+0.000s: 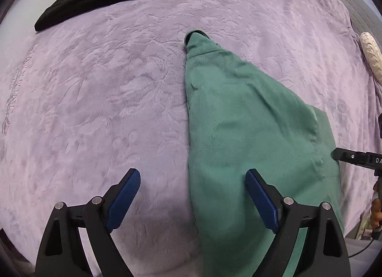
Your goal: Fold small clothes
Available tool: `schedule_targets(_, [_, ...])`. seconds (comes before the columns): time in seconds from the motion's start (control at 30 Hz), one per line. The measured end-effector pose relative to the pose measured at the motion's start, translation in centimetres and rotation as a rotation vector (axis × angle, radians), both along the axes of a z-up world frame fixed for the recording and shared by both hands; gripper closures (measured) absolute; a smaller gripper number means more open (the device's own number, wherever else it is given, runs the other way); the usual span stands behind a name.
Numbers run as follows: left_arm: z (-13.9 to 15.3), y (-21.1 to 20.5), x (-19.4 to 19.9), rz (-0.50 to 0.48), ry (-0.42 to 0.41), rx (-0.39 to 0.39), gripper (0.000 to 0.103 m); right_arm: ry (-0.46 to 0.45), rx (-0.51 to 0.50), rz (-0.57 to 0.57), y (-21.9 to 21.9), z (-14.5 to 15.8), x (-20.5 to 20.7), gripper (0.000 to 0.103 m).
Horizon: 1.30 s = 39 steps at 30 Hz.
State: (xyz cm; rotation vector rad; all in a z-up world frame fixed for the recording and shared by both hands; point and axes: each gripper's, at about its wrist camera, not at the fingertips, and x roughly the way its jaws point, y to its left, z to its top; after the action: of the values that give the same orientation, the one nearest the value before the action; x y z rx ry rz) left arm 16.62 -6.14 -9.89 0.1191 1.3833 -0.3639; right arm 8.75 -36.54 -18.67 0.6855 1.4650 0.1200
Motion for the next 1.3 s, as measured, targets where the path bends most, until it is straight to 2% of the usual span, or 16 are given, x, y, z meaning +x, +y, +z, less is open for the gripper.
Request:
schedule_targets(0.13, [0.9, 0.2, -3.8, -0.052, 0.099, -0.049, 0.013, -0.003, 0.059, 0.093, 2.5, 2.8, -3.4, 0.077])
schedule_targets(0.17, [0.9, -0.2, -5.2, -0.082, 0.129, -0.054, 0.013, 0.006, 0.055, 0.119, 3.0, 3.1, -4.3, 0.073])
schedule_targets(0.2, [0.7, -0.5, -6.3, -0.105, 0.150, -0.052, 0.013, 0.016, 0.048, 0.141, 3.6, 3.4, -5.1, 0.058])
schedule_targets(0.27, [0.2, -1.1, -8.3, -0.140, 0.187, -0.030, 0.013, 0.034, 0.028, 0.172, 4.5, 3.6, -6.9, 0.041])
schedule_targets(0.33, [-0.8, -1.5, -9.5, -0.147, 0.233, -0.002, 0.013, 0.055, 0.050, 0.173, 4.8, 3.3, -8.6, 0.041])
schedule_targets(0.37, [-1.5, -1.7, -10.0, -0.150, 0.261, 0.014, 0.013, 0.067, 0.064, 0.165, 4.7, 3.0, -9.3, 0.048])
schedule_targets(0.4, [-2.0, -1.9, -10.3, -0.156, 0.279, 0.031, 0.013, 0.081, 0.076, 0.153, 4.6, 2.5, -9.8, 0.067])
schedule_targets(0.47, [-3.0, -2.3, -10.9, -0.189, 0.302, 0.096, 0.013, 0.136, 0.076, 0.125, 4.2, 0.9, -10.8, 0.086])
schedule_targets(0.57, [-3.8, -3.0, -11.6, -0.252, 0.312, 0.167, 0.012, 0.198, 0.075, 0.054, 3.0, -2.1, -11.9, 0.086])
schedule_targets(0.6, [-3.8, -3.2, -11.8, -0.267, 0.309, 0.181, 0.012, 0.218, 0.101, 0.018, 2.5, -3.0, -12.3, 0.089])
schedule_targets(0.67, [-3.6, -4.0, -12.4, -0.313, 0.287, 0.222, 0.012, 0.236, 0.141, -0.034, 2.0, -4.3, -12.7, 0.090])
schedule_targets(0.8, [-3.4, -5.2, -13.4, -0.360, 0.246, 0.294, 0.012, 0.223, 0.117, 0.008, 2.4, -4.5, -12.8, 0.090])
schedule_targets(0.97, [-3.6, -5.5, -13.6, -0.290, 0.261, 0.314, 0.012, 0.220, 0.123, 0.038, 2.7, -4.6, -12.2, 0.089])
schedule_targets(1.3, [-3.6, -3.5, -14.6, -0.135, 0.279, 0.278, 0.012, 0.214, 0.147, 0.046, 0.7, -4.8, -12.4, 0.089])
